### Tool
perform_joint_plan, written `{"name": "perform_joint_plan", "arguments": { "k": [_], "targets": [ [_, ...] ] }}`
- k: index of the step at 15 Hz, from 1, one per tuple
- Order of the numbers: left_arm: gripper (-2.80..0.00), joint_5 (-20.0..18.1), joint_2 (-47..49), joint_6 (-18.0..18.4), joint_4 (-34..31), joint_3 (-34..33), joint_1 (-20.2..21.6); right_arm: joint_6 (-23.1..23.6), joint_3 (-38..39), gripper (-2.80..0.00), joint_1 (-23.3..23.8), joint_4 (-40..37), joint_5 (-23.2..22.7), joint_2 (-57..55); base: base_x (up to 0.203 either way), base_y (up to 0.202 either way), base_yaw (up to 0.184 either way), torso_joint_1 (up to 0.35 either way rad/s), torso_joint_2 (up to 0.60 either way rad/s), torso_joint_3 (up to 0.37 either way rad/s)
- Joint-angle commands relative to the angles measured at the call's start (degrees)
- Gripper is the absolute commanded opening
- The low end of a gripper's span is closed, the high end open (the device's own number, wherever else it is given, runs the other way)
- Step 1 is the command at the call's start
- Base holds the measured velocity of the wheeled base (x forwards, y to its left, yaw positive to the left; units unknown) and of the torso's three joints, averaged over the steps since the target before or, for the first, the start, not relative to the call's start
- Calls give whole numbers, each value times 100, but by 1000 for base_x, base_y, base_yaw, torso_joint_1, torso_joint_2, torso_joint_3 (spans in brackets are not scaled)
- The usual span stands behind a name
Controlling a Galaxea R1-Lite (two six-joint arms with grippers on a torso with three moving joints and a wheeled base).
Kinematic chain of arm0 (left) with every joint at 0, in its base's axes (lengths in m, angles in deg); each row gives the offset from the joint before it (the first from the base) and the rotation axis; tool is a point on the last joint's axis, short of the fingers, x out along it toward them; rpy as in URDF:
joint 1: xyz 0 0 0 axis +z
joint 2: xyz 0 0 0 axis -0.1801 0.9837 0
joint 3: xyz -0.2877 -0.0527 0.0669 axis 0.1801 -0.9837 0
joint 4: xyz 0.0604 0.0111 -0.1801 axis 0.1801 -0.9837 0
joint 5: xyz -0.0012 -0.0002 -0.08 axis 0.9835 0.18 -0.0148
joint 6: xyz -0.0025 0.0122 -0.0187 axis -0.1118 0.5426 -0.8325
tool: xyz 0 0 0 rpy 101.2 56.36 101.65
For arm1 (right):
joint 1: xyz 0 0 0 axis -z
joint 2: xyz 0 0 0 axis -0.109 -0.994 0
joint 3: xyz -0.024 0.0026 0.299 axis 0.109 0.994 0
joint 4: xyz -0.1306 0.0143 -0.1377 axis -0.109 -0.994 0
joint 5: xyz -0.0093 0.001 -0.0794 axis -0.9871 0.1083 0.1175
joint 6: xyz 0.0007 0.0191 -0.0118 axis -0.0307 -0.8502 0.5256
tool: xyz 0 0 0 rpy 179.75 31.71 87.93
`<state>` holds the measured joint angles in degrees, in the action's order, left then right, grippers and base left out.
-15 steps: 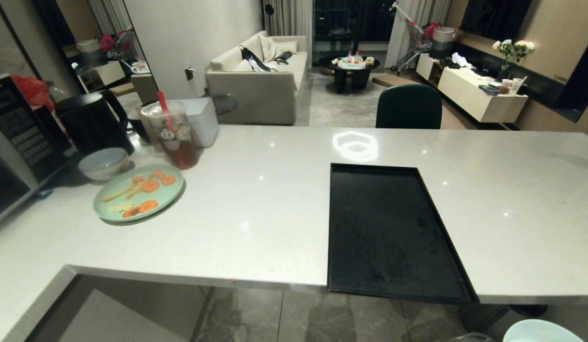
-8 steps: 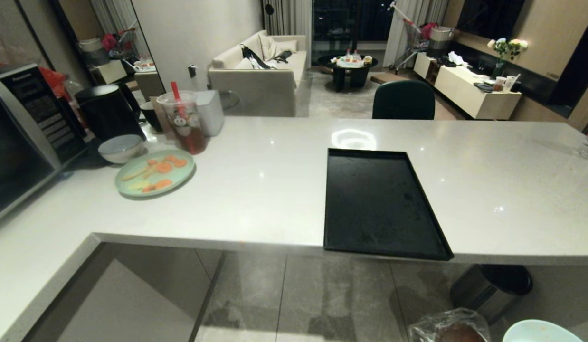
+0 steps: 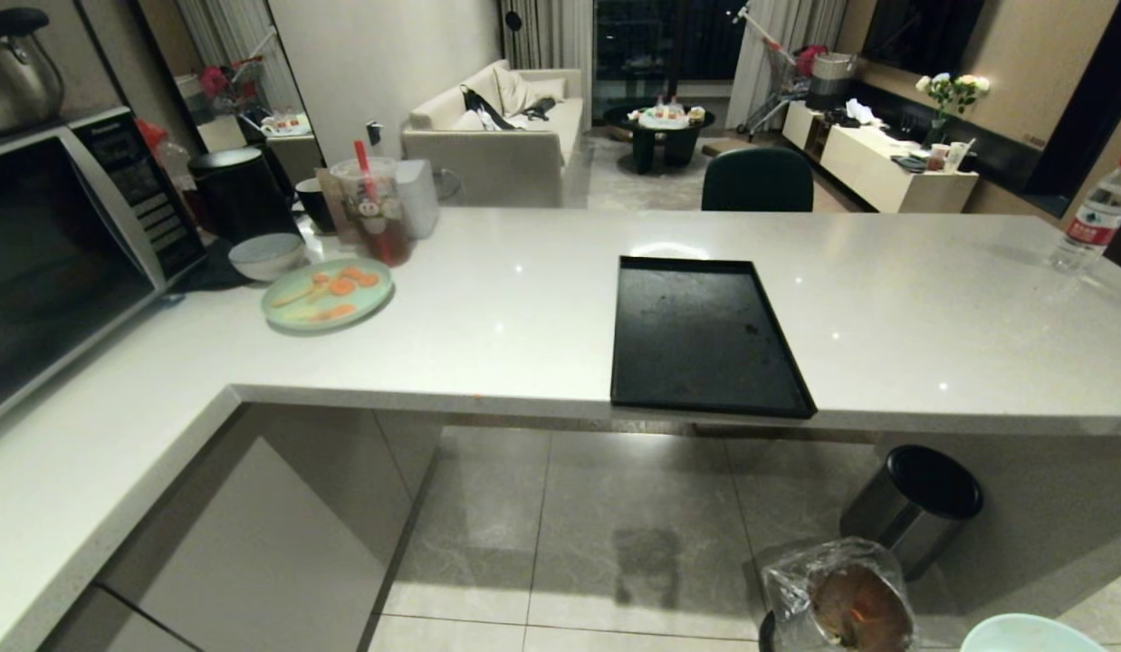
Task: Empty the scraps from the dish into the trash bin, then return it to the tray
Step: Move the bowl over the trash can
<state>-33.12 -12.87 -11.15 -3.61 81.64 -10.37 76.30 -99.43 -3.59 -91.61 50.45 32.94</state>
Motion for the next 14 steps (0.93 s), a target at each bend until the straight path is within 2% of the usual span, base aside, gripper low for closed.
{"name": "perform_joint_plan", "arguments": {
  "k": [1,14],
  "targets": [
    [-280,2,-2,-2,1,0,0,-3,-5,-280,-13,-12,-6,-20,0,0,0,0,0,0],
    [-280,2,5,-2,1,0,0,-3,-49,-280,-214,-3,-5,-64,0,0,0,0,0,0]
  ]
}}
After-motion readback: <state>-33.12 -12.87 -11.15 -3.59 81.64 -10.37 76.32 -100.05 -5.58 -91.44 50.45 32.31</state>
